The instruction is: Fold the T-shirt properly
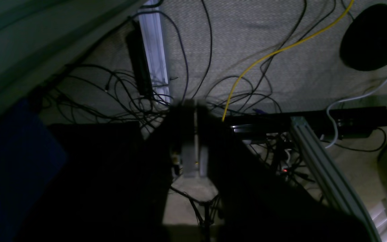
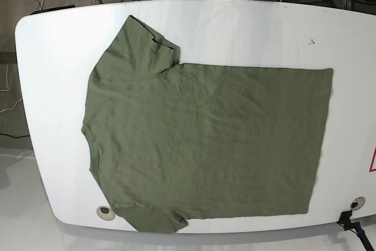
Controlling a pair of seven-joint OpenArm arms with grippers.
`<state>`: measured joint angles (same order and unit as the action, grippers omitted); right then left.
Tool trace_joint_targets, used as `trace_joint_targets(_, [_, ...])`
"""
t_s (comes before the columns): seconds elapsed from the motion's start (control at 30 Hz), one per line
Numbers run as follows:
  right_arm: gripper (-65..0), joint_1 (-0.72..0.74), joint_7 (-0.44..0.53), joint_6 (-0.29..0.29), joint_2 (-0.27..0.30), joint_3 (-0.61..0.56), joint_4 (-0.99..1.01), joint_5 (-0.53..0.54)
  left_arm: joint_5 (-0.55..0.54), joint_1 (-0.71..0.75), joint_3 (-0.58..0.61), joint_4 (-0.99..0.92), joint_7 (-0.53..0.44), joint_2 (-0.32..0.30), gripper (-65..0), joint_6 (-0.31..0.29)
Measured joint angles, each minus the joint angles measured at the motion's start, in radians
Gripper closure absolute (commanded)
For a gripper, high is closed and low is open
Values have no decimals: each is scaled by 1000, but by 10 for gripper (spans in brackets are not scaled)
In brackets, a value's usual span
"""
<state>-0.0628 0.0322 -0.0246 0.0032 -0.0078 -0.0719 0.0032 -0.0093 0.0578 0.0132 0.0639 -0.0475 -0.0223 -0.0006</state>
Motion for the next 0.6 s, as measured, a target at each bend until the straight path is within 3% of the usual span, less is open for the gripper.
trace_joint_targets(0.33, [-5,-47,1,3,19,0,-11,-3,0,88,-4,39,8,-8,-10,-7])
trace_joint_targets(0.47, [-2,-127,0,2,42,-1,-68,-3,8,202,-3,186,5,-31,-16,-16])
trace_joint_targets(0.53, [0,-189,17,-2,56,-1,-153,0,4,293,3,314,-17,-54,0,-61])
trace_joint_targets(0.6, [0,-192,6,-4,57,-1,-139,0,5,283,3,285,8,-56,-1,-29])
